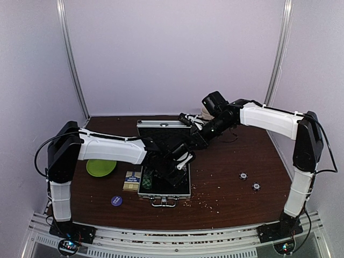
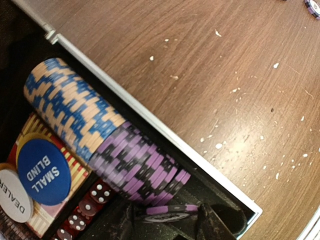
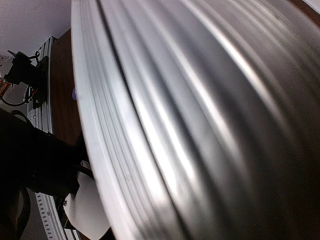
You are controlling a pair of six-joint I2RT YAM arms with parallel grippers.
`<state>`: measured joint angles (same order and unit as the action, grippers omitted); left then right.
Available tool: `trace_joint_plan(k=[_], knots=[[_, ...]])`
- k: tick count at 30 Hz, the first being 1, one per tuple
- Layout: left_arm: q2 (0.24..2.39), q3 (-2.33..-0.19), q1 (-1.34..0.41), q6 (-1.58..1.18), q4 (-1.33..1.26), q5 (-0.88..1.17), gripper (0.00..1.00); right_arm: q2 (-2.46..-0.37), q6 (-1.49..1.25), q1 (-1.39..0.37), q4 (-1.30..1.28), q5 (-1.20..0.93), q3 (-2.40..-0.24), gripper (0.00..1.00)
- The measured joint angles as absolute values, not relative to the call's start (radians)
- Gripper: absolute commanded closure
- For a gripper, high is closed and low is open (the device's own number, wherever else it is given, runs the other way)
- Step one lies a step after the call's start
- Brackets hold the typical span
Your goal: Pack up texas hold em set
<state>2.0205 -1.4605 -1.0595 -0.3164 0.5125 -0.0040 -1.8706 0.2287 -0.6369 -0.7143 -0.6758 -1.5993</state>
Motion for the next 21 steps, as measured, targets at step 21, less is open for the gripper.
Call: trace_joint_plan(k=[21], knots=[[2.043, -1.498, -1.069, -0.271, 0.516, 0.003, 0.38, -1.886, 0.229, -0.637, -0.703, -0.675, -1.613, 0.63]])
